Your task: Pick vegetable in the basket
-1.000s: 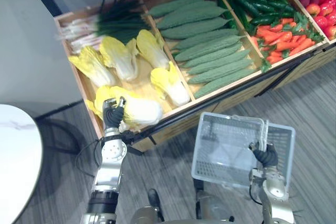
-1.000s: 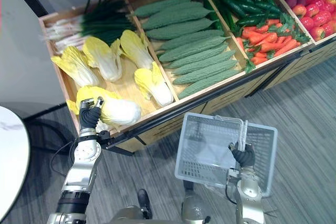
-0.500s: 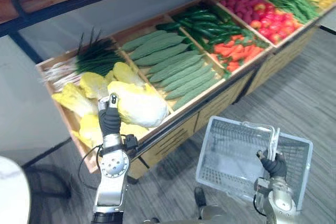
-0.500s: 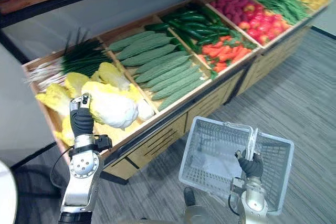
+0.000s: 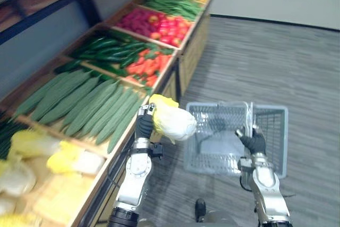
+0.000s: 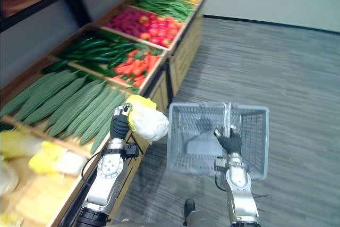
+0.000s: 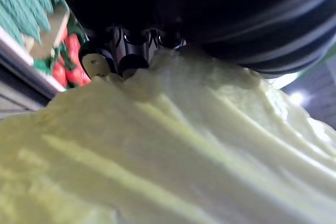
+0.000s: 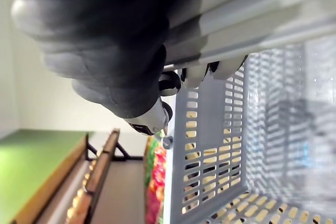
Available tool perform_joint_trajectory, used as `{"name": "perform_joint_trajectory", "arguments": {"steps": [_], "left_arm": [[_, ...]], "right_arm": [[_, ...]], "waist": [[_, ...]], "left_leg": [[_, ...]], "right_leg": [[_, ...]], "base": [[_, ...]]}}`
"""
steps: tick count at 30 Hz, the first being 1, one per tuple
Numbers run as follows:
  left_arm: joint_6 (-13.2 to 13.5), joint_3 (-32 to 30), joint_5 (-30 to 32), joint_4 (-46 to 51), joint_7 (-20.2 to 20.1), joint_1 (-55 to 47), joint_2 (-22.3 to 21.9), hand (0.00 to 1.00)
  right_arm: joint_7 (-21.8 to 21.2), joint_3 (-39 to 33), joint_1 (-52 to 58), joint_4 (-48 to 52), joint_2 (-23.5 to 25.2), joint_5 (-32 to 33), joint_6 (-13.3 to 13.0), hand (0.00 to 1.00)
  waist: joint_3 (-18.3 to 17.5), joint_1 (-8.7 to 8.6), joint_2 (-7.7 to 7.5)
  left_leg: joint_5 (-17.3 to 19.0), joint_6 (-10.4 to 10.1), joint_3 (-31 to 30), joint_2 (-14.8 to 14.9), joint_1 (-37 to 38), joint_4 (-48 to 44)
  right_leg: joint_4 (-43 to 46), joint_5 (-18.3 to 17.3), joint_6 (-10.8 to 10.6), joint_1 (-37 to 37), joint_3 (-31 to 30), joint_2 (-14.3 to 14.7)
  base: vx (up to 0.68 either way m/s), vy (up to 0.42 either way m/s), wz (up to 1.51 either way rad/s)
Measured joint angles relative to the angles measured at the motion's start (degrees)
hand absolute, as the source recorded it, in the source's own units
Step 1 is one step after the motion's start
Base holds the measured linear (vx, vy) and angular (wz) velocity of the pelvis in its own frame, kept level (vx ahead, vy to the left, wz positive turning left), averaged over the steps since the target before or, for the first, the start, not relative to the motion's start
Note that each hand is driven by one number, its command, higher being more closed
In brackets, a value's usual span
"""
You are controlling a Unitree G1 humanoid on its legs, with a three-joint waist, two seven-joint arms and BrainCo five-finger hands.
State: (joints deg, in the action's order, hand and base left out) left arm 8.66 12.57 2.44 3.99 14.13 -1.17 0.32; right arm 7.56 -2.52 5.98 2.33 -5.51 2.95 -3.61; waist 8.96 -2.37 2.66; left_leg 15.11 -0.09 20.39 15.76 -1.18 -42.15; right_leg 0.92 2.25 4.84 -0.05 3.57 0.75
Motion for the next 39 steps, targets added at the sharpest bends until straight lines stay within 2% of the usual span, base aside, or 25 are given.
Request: {"name": "perform_joint_trajectory", "arguments": {"steps": [1, 2, 3, 4, 5, 6, 8, 10, 14, 23, 27, 30, 31, 35, 39], "left_arm": [[-0.1, 0.3, 0.1, -0.2, -0.1, 0.0, 0.1, 1.0], [-0.4, 0.8, 0.5, -0.4, -0.2, -0.1, 0.1, 1.0], [-0.6, 0.8, 0.5, -0.4, -0.3, 0.0, 0.1, 1.0], [-0.7, 0.9, 0.5, -0.4, -0.3, 0.0, 0.1, 1.0], [-0.7, 1.1, 0.5, -0.4, -0.3, 0.0, -0.1, 1.0], [-0.8, 2.2, 0.6, -0.7, -0.3, 0.1, 0.1, 1.0], [-1.0, 3.4, 1.0, -1.7, -0.4, 1.2, 1.1, 1.0], [-1.7, 5.8, 2.3, -3.2, -0.5, 3.8, 1.1, 1.0], [-2.2, 8.4, 4.2, -4.1, -1.5, 5.1, 1.1, 1.0], [-4.1, 12.6, 7.3, -17.2, -1.8, 9.0, 1.7, 1.0], [-5.7, 12.6, 7.2, -23.2, -1.8, 8.9, 1.8, 1.0], [-6.0, 12.7, 7.3, -25.3, -1.9, 8.9, 1.9, 1.0], [-6.0, 12.8, 7.3, -25.5, -1.9, 8.9, 1.9, 0.0], [-6.1, 13.6, 7.3, -28.5, -2.1, 9.0, 1.9, 0.0], [-7.3, 14.7, 8.6, -31.2, -2.9, 9.1, 1.6, 0.0]], "right_arm": [[0.0, 0.5, -0.1, 0.3, -0.1, 0.3, 0.0, 1.0], [0.0, 1.9, -0.9, 0.5, -0.2, 1.0, 0.0, 1.0], [0.0, 2.5, -1.5, 0.5, -0.4, 1.1, 0.0, 1.0], [-0.1, 3.8, -2.1, 0.6, -0.9, 1.7, 0.0, 1.0], [-0.1, 4.3, -1.9, 1.0, -1.4, 2.2, 0.0, 1.0], [-0.2, 5.3, -1.2, 1.3, -1.6, 3.3, 0.0, 1.0], [-0.4, 5.6, -0.3, 2.2, -1.3, 3.7, 0.0, 1.0], [-1.0, 5.3, 0.5, 3.1, -0.7, 6.0, 0.1, 1.0], [-2.7, 7.3, 0.7, 3.1, -0.5, 9.2, 0.4, 1.0], [-4.3, 14.4, 0.3, 3.1, -0.5, 12.4, 0.4, 1.0], [-5.2, 17.4, 0.3, 3.6, -0.5, 14.9, 0.4, 1.0], [-6.0, 19.4, 0.3, 4.0, -0.5, 16.6, 0.4, 1.0], [-6.4, 19.6, 0.3, 4.0, -0.5, 16.8, 0.4, 1.0], [-6.7, 21.7, 0.3, 7.0, -1.0, 19.0, 0.4, 1.0], [-7.8, 24.7, 0.2, 10.1, -1.1, 20.3, 0.4, 1.0]], "waist": [[0.1, 0.25, 0.15], [0.4, 0.47, 0.03], [0.4, 0.46, 0.26], [0.2, 0.73, 1.13], [-0.1, 0.85, 2.06], [-0.8, 1.06, 3.11], [-0.8, 0.15, 1.66], [-1.0, 0.06, 0.22], [-1.0, 0.14, 0.19], [-1.3, -0.15, -0.43], [-2.1, -0.11, -1.7], [-2.8, -0.23, -2.86], [-2.9, -0.26, -3.1], [-3.4, -0.69, -3.87], [-3.6, -1.38, -4.22]], "left_leg": [[0.6, 0.0, -2.3, -1.5, -0.6, 1.8], [1.0, -0.6, -8.6, -5.5, -2.4, 7.8], [0.9, -1.1, -11.7, -7.1, -2.6, 10.9], [-0.4, -3.1, -16.6, -9.2, -3.0, 18.2], [-2.4, -3.8, -17.8, -9.2, -3.2, 21.9], [-5.6, -2.6, -16.8, -8.8, -2.7, 23.5], [-5.7, -1.8, -15.3, -10.1, -2.0, 25.8], [-7.6, 0.0, -12.9, -12.3, -0.5, 30.5], [-8.4, 0.7, -10.0, -13.8, 1.9, 34.2], [-8.4, 0.8, -9.0, -14.2, 2.1, 36.3], [-8.5, 0.8, -8.9, -14.2, 2.2, 37.4], [-8.7, 0.8, -8.9, -14.4, 2.9, 38.4], [-8.7, 0.8, -8.9, -14.4, 2.9, 38.4], [-9.2, 0.8, -9.1, -14.7, 3.3, 39.5], [-9.6, 0.8, -9.4, -14.8, 3.7, 40.3]], "right_leg": [[0.1, -0.1, -0.1, 0.6, -1.5, 0.0], [0.3, -0.4, -0.6, 1.6, -4.8, -0.1], [0.4, -0.6, -0.8, 1.7, -6.2, 0.0], [1.1, -0.8, -1.8, 1.3, -8.4, 0.4], [1.2, -0.9, -2.6, 1.0, -9.3, 1.1], [1.0, -1.1, -3.9, 1.6, -12.0, 2.0], [-0.2, -0.5, -5.7, 1.7, -12.8, 0.2], [-0.2, -0.3, -7.3, 0.1, -14.3, -2.0], [-1.0, 0.6, -8.8, -0.4, -16.3, -3.4], [-1.6, 0.8, -9.0, -1.7, -17.8, -3.8], [-2.3, 1.1, -9.4, -1.9, -17.9, -3.8], [-2.3, 1.1, -9.4, -1.7, -18.1, -3.8], [-2.3, 1.1, -9.4, -1.7, -18.1, -3.8], [-2.3, 1.1, -9.5, -1.8, -18.0, -4.0], [-2.3, 1.2, -9.5, -1.7, -17.8, -4.1]], "base": [[0.18, 0.166, -1.51], [0.13, 0.164, -1.16], [0.14, 0.23, -1.45], [0.06, 0.181, -1.09], [0.07, 0.25, -1.41], [0.08, 0.192, -0.96], [0.15, 0.192, -0.48], [0.16, 0.206, -0.24], [0.12, 0.128, -0.31], [0.03, 0.025, -0.09], [-0.02, -0.028, -0.05], [-0.04, -0.025, -0.05], [-0.04, -0.015, -0.01], [-0.01, -0.007, 0.01], [0.0, -0.004, 0.01]]}}
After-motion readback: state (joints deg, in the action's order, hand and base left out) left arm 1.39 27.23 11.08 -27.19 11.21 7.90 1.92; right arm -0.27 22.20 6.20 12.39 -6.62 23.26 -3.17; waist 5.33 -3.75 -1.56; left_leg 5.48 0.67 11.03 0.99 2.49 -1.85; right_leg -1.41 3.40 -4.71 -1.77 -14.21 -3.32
